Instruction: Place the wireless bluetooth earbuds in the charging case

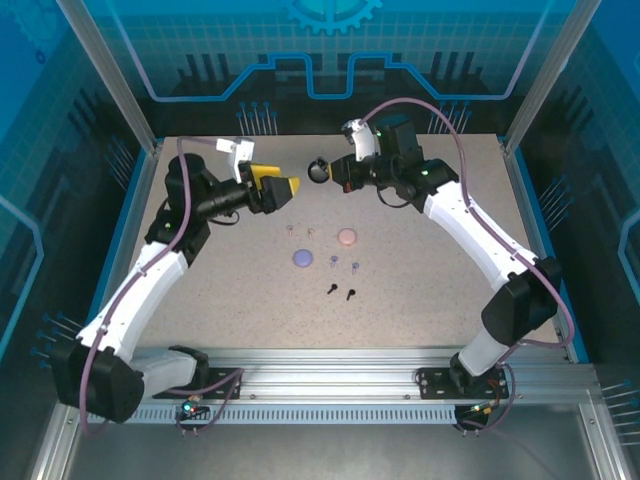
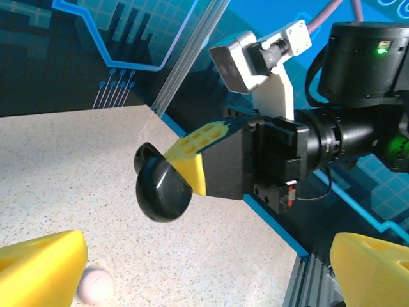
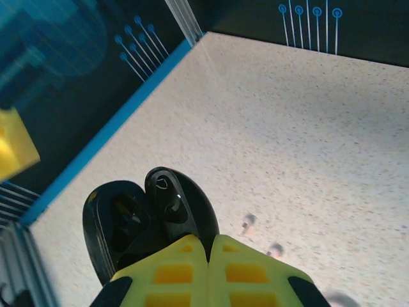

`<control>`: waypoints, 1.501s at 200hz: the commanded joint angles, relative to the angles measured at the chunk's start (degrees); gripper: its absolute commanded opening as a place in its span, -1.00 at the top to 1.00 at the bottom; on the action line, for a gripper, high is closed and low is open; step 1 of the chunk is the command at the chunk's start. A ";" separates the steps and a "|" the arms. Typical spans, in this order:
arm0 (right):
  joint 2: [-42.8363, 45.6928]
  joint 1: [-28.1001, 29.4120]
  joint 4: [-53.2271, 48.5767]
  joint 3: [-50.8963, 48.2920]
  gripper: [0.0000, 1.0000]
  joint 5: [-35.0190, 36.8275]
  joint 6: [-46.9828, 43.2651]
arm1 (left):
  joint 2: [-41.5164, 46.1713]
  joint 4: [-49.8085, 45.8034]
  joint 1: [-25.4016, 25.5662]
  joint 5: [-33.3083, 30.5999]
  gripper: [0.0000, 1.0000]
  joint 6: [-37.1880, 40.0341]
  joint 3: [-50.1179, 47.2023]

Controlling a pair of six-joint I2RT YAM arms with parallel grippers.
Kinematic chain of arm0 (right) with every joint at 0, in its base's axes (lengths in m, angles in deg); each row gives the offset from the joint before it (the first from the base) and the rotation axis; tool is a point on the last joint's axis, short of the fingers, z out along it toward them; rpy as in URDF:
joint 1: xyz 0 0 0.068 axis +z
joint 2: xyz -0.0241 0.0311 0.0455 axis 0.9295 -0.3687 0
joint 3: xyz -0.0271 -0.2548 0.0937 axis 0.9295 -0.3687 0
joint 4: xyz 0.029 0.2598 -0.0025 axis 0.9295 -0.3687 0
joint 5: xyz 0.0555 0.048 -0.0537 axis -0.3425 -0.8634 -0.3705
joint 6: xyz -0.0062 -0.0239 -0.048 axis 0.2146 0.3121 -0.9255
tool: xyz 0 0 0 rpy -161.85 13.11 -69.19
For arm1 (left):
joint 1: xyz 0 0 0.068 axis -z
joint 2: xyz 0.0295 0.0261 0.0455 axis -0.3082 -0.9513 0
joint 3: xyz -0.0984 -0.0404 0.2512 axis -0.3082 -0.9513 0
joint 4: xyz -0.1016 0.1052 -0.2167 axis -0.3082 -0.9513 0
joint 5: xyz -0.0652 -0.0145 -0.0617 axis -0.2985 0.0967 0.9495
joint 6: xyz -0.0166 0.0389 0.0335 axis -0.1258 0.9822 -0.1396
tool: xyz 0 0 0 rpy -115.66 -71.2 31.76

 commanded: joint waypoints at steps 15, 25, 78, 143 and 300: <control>-2.26 -1.55 -7.26 4.76 1.00 -1.93 -11.11 | -6.21 -13.66 -2.43 6.59 -0.97 10.44 8.41; -2.58 -2.07 -6.63 4.65 1.00 -3.40 -11.51 | -8.00 -15.15 -2.62 7.85 -0.97 11.70 9.90; -6.70 -3.09 -7.54 9.38 1.00 -11.23 -12.76 | -17.61 -22.49 -2.63 14.06 -0.81 16.70 18.77; -9.64 -2.66 -9.07 14.28 1.00 -14.65 -13.31 | -23.05 -29.02 -2.53 17.66 -0.59 21.61 24.63; -10.84 -0.28 -10.94 14.92 1.00 -14.85 -15.10 | -26.66 -32.95 -1.31 21.15 -0.18 24.58 28.03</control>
